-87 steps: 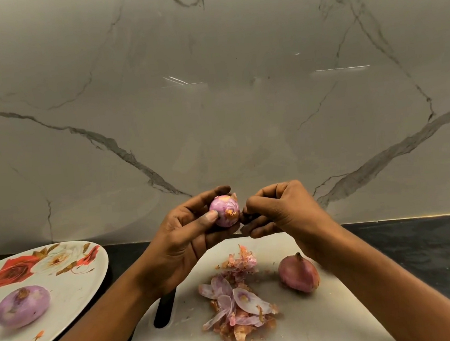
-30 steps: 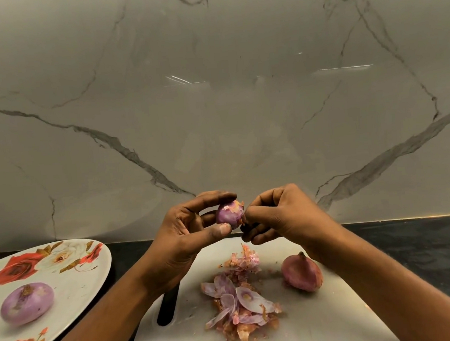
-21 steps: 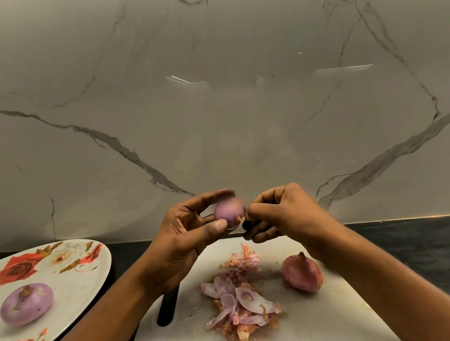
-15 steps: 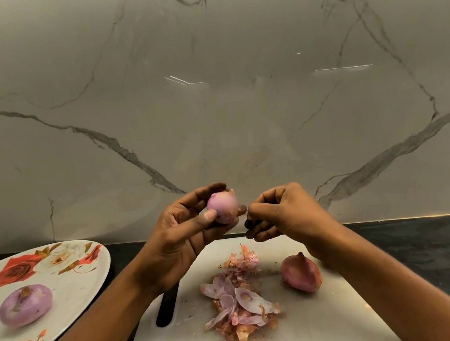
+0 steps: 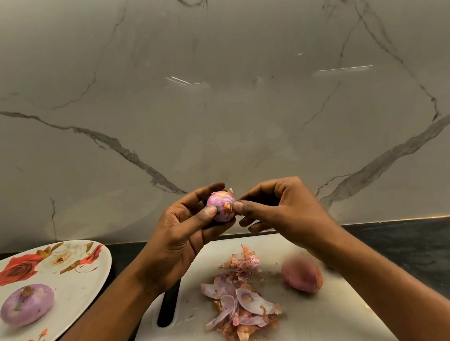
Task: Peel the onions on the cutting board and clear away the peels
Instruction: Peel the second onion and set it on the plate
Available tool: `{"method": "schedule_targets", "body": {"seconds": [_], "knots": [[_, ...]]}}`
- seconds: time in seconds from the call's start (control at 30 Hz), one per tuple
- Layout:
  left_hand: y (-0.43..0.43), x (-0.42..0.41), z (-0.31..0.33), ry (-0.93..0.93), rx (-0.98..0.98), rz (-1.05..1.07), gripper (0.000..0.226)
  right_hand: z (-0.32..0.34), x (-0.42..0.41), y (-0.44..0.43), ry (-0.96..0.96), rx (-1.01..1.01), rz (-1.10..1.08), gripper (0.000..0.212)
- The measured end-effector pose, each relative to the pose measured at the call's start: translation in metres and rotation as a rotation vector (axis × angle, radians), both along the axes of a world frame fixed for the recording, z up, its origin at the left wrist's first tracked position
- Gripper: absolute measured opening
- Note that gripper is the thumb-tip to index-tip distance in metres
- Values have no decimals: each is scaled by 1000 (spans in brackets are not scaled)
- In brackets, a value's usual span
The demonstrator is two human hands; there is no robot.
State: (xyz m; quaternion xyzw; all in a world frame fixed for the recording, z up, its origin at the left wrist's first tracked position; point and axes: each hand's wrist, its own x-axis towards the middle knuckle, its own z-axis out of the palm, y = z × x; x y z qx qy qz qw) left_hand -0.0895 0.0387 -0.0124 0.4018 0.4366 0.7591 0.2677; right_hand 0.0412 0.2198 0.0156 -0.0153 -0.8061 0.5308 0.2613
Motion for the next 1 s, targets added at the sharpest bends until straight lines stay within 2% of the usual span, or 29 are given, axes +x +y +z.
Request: {"method": "schedule_targets", "body": {"seconds": [0.17,0.37,0.5,0.63,0.73,0.87,1.0], "knots": [[0,1,0,8,-3,-4,47,-1,0,0,-17,1,-4,22],[0,2,0,-27,7,-46,42,-3,-3,-1,-13,65,-33,5],[1,2,0,-64,-10,-90,45,-4,-4,-1,-45,65,-76,9],[-3,3,8,-151,58,-97,40,-4,-5,12,-47,65,-206,12],[-6,4,11,-186,74,-81,45,-4,-3,14,-93,49,-163,8],[-2,6,7,-154,-31,-53,41,-5,-3,11,-115,61,-128,7],[0,5,4,-198,-120,7,35,-3,-3,8,-127,-66,-53,18]]}}
